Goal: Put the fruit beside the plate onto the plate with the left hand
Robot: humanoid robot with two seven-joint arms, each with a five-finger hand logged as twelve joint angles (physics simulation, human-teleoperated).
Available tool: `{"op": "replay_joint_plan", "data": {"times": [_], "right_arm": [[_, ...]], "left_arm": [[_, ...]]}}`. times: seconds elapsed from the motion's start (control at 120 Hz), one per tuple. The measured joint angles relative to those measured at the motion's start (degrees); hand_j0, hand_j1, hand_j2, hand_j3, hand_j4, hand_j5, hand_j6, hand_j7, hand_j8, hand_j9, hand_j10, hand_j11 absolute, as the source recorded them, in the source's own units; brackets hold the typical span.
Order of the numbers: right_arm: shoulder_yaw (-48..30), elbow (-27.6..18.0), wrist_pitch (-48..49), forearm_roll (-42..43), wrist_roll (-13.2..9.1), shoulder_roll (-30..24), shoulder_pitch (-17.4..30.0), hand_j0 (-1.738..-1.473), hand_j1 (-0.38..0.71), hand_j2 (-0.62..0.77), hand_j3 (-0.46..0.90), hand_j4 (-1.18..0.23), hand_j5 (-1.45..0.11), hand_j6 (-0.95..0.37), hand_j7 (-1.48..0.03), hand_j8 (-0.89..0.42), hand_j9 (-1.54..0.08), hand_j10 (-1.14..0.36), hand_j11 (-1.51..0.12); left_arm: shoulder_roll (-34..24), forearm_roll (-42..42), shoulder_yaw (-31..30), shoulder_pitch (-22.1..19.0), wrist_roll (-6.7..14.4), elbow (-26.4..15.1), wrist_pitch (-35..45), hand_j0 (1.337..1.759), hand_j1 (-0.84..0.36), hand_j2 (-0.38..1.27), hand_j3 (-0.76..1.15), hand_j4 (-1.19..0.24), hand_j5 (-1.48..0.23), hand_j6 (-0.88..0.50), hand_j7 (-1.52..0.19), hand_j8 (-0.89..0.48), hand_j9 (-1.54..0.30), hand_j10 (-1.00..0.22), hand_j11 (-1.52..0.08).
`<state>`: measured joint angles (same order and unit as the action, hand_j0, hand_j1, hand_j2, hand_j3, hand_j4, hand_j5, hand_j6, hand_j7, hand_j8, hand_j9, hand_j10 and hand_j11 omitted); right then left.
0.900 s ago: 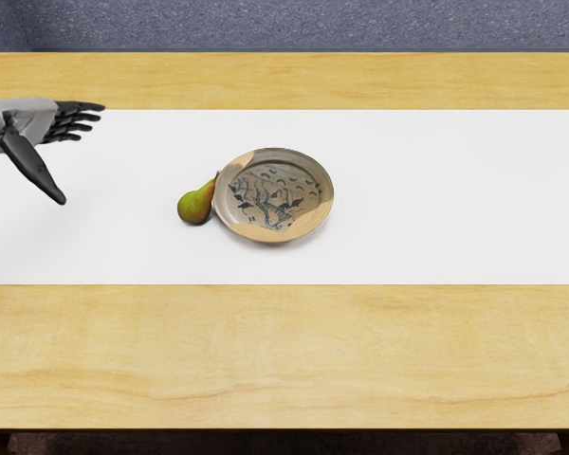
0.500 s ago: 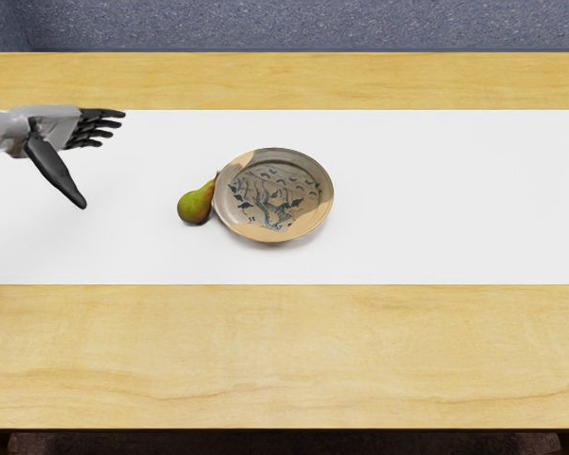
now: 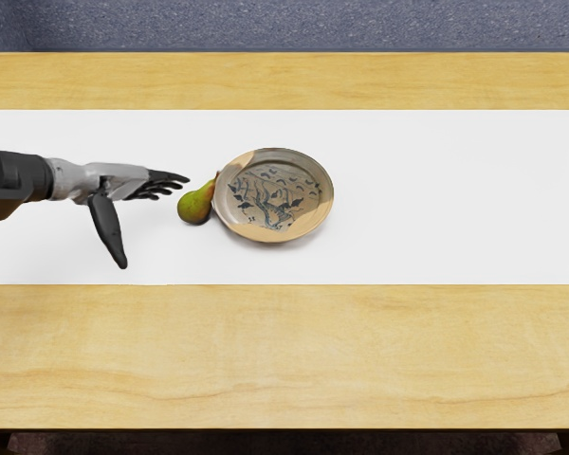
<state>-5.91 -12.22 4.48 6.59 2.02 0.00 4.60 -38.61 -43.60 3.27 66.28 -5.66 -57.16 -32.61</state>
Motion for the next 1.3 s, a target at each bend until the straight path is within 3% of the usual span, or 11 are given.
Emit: {"op": "replay_joint_plan", "data": {"times": [0.25, 0.533, 0.883, 1.3], "right_arm": [[0.02, 0.0, 0.0, 0.0, 0.0, 0.0, 0.03, -1.658, -0.31, -0.01, 0.0, -0.03, -0.04, -0.03, -0.04, -0.03, -0.04, -0.03, -0.04], [0.17, 0.0, 0.0, 0.0, 0.0, 0.0, -0.01, -1.658, -0.31, -0.01, 0.0, -0.03, -0.04, -0.03, -0.04, -0.03, -0.04, -0.03, -0.04], [0.2, 0.0, 0.0, 0.0, 0.0, 0.0, -0.03, -1.658, -0.31, -0.01, 0.0, -0.03, -0.04, -0.03, -0.04, -0.03, -0.04, -0.03, -0.04], [0.21, 0.0, 0.0, 0.0, -0.03, 0.0, -0.01, -1.658, -0.31, -0.01, 0.0, -0.03, -0.04, -0.03, -0.04, -0.03, -0.04, -0.03, -0.04]], "left_arm": [[-1.11, 1.0, 3.76, -0.98, -0.21, -2.06, 2.46, 1.658, 0.35, 0.0, 0.0, 0.0, 0.0, 0.0, 0.0, 0.0, 0.0, 0.0, 0.0], [1.6, 0.79, 3.76, -3.08, -1.72, -1.93, 13.22, 1.658, 0.35, 0.0, 0.0, -0.01, 0.0, -0.01, 0.0, -0.01, 0.0, -0.01, 0.0], [6.01, 0.71, 3.51, -3.73, -2.38, 2.69, 16.58, 1.658, 0.17, 0.03, 0.0, -0.15, -0.19, -0.15, -0.19, -0.15, -0.19, -0.15, -0.19], [9.34, -0.65, 3.43, -7.43, -4.55, 3.49, 24.12, 1.658, 0.08, 0.05, 0.0, -0.23, -0.29, -0.23, -0.29, -0.23, -0.29, -0.23, -0.29]]}}
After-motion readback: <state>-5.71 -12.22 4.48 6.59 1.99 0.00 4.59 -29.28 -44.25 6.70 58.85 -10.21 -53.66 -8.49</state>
